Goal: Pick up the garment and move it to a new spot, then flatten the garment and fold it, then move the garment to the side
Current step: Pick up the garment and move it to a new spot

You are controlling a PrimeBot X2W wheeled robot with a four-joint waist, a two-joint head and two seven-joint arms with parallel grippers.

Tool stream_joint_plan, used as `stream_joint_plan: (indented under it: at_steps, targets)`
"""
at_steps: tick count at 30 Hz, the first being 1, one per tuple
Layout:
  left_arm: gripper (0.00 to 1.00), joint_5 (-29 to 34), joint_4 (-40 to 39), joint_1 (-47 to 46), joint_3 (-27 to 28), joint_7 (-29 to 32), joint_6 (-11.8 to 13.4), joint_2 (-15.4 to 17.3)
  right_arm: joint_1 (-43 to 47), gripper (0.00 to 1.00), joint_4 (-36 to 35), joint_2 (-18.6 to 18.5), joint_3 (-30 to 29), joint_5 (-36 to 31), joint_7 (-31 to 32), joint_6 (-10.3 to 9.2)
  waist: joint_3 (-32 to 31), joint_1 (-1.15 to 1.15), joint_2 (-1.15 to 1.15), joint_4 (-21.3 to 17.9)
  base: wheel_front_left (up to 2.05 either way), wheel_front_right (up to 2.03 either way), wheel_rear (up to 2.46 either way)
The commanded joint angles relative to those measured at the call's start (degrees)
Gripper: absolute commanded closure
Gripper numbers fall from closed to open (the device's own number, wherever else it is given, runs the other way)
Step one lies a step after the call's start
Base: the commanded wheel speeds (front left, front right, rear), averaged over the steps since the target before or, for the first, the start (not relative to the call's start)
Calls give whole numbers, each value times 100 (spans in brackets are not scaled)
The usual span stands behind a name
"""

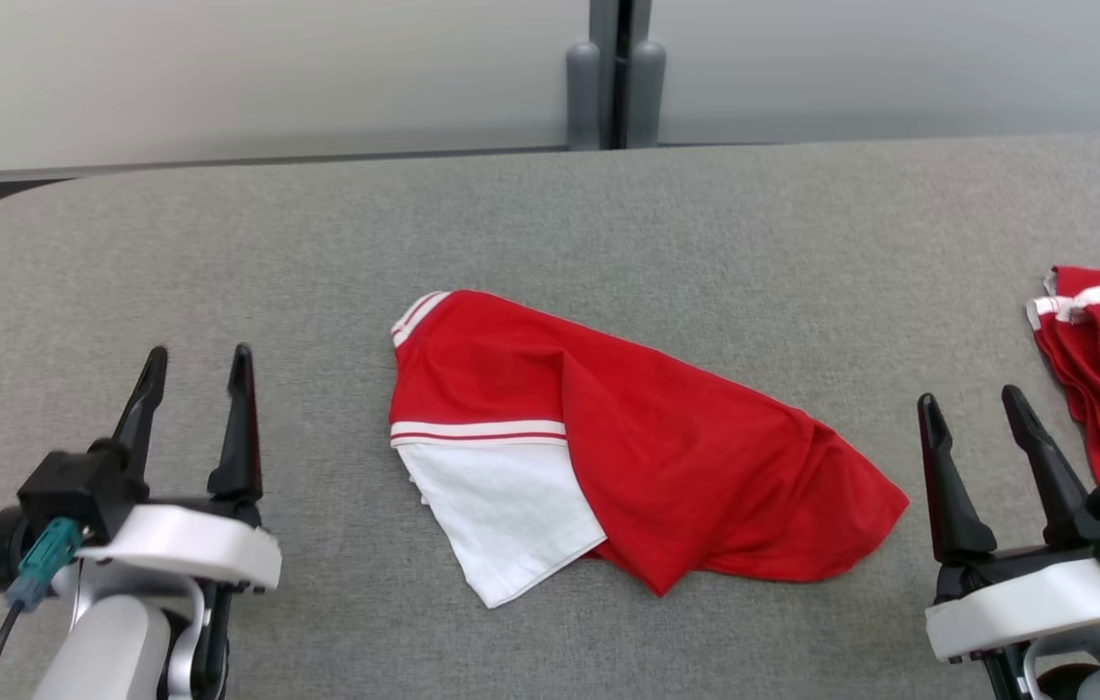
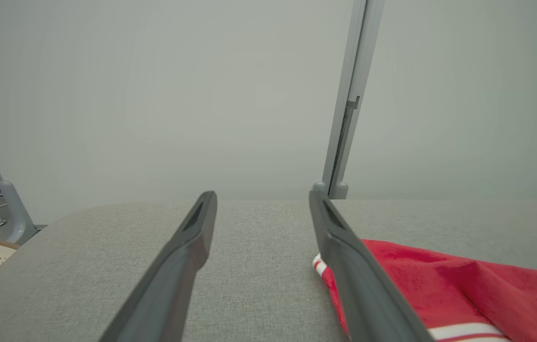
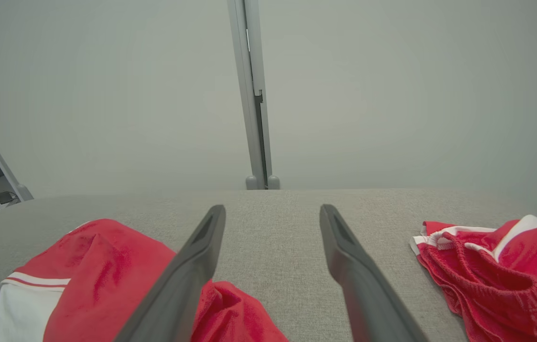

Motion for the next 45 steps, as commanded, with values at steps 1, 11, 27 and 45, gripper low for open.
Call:
stream_joint_plan:
  at_steps: [1, 11, 27, 45]
  targets:
    - [0, -62, -31, 180, 91, -29, -16, 48, 79, 0, -6, -21, 16, -4, 63, -3, -145, 0, 0, 117, 0, 0, 0]
    - [0, 45, -228, 750, -28, 8, -86, 159, 381, 0, 53, -74, 11, 73, 194, -3, -523, 0, 0, 115, 0, 0, 0]
    - [0, 133, -685, 1382, -228, 339, 147, 329, 730, 0, 49, -73, -5, 112, 241, -3, -960, 0, 0, 119, 0, 0, 0]
    - [0, 147, -1006, 1480, -323, 568, 303, 416, 627, 0, 118, -15, 31, 162, 162, -3, -964, 0, 0, 40, 0, 0, 0]
